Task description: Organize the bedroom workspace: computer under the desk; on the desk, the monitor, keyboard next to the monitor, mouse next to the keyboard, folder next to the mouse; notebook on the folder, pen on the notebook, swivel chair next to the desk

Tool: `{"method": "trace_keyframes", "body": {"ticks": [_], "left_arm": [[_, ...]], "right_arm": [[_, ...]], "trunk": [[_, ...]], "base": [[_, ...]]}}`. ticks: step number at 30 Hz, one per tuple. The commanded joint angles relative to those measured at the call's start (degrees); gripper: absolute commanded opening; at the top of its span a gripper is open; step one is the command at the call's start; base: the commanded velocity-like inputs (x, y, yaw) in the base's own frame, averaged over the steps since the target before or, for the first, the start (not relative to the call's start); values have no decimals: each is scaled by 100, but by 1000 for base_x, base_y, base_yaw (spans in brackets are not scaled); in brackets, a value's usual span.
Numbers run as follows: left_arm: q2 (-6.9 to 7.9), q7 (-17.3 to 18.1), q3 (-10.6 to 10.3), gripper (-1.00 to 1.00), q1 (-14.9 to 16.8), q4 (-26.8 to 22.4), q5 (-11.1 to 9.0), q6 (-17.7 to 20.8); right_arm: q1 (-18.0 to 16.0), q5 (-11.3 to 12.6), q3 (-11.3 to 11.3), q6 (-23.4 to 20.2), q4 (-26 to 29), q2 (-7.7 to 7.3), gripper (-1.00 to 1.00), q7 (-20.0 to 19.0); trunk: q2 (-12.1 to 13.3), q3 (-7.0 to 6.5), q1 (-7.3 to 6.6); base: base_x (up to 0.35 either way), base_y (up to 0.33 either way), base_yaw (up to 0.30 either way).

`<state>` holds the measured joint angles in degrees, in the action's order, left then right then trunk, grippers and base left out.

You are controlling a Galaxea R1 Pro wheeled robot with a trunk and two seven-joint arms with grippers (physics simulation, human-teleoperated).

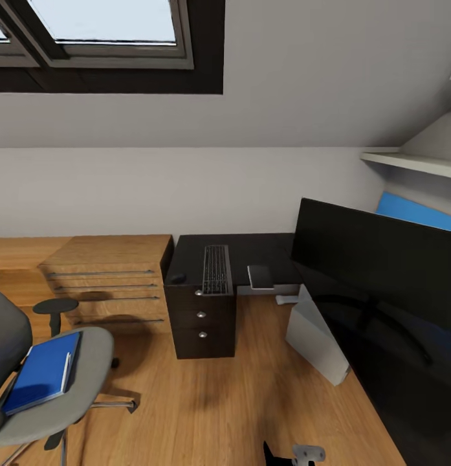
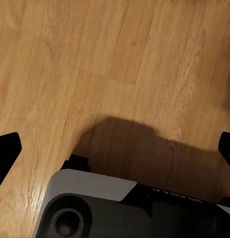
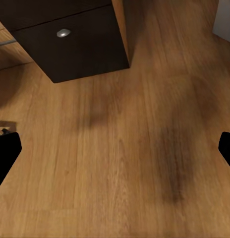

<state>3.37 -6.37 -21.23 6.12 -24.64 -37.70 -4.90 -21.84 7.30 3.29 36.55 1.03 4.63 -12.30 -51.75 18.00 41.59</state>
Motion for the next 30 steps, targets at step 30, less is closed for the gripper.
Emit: {"method": "trace_keyframes", "body": {"ticks": [30], "left_arm": [[-102, -40, -56, 100, 4, -4, -24, -36]], "right_arm": [[-4, 47, 31, 15, -15, 3, 100, -68]], "trunk": [[1200, -532, -659]], "base": [[0, 0, -68]]}}
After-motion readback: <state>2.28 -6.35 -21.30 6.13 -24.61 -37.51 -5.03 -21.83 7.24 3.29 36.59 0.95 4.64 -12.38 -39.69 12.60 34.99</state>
